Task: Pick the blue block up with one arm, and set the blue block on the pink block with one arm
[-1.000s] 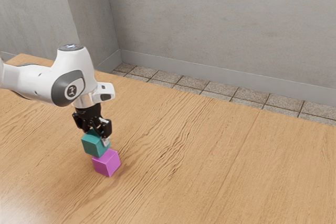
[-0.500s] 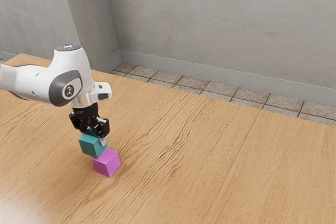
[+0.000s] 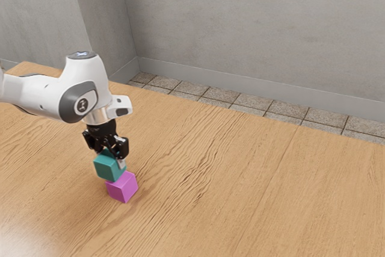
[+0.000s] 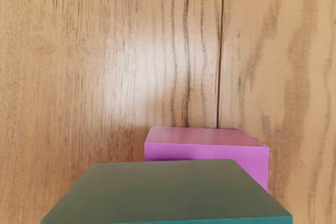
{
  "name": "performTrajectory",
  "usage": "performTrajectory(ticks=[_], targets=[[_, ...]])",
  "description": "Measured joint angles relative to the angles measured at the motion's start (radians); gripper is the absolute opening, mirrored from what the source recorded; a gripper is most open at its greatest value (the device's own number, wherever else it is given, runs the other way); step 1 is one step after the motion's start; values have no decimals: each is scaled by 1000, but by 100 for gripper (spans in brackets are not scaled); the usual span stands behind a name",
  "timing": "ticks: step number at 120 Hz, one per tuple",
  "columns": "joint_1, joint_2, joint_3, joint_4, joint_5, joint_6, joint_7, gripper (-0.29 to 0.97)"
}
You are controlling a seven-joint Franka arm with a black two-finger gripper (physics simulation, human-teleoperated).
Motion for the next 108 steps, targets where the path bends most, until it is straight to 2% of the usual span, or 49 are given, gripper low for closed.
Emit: performTrajectory(ticks=[17,38,45,55,65,82,108], targets=[[-16,0,0,0,0,0,-2,36],[-40,-21,1,2,-7,-5,6,52],[-44,-117,-13,20,-2,-38,9,56],[-41,-305,-66,135,36,-133,12,60],[-39,-382,-90,206,57,-215,15,62],[-38,-403,-92,243,73,-307,19,65],[-38,-375,-79,270,78,-453,21,67]])
